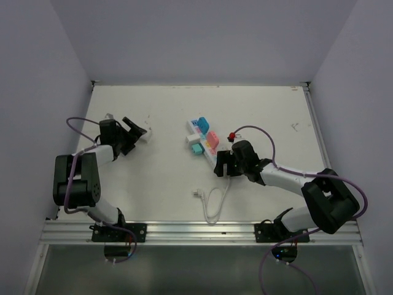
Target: Pull the plug off the socket
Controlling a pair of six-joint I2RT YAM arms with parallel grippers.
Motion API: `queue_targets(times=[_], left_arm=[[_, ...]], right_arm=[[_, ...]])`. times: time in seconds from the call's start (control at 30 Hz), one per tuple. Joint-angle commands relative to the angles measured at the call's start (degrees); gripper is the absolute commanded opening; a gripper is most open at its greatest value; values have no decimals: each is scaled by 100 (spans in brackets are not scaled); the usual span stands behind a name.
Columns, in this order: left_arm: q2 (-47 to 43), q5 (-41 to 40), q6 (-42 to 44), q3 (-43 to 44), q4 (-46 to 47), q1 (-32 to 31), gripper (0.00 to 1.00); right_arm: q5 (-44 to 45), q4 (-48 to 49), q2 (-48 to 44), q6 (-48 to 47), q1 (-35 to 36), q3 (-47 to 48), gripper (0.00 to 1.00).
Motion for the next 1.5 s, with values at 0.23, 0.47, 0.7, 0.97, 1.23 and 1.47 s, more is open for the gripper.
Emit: queue_targets(times=[0.23,0.47,0.7,0.97,1.23,1.47], left_arm=[[-1963,-24,145,-1007,-526,-94,100],[-3062,-515,-724,-1692,-387,-1271,99],[-2836,-1008,-86,-1079,-96,-2570,98],[-2018,-1114,1463,-199,-281,-3232,98],[-1314,-1184,-258,-199,-228,-3241,99],[-1033,-1123,-1269,-216,36,-3241,99]], right_arm=[[-708,-137,-211,-281,-11,-82,0],[-937,-49,-115,-290,15,-126,0],[-1069,-58,-141,-448,68,-117,0],[-1130,-111,-106,-554,94,-73,0],[-1148,-93,-53,-562,121,-56,0],[-1139,-84,-27,-545,121,-56,0]])
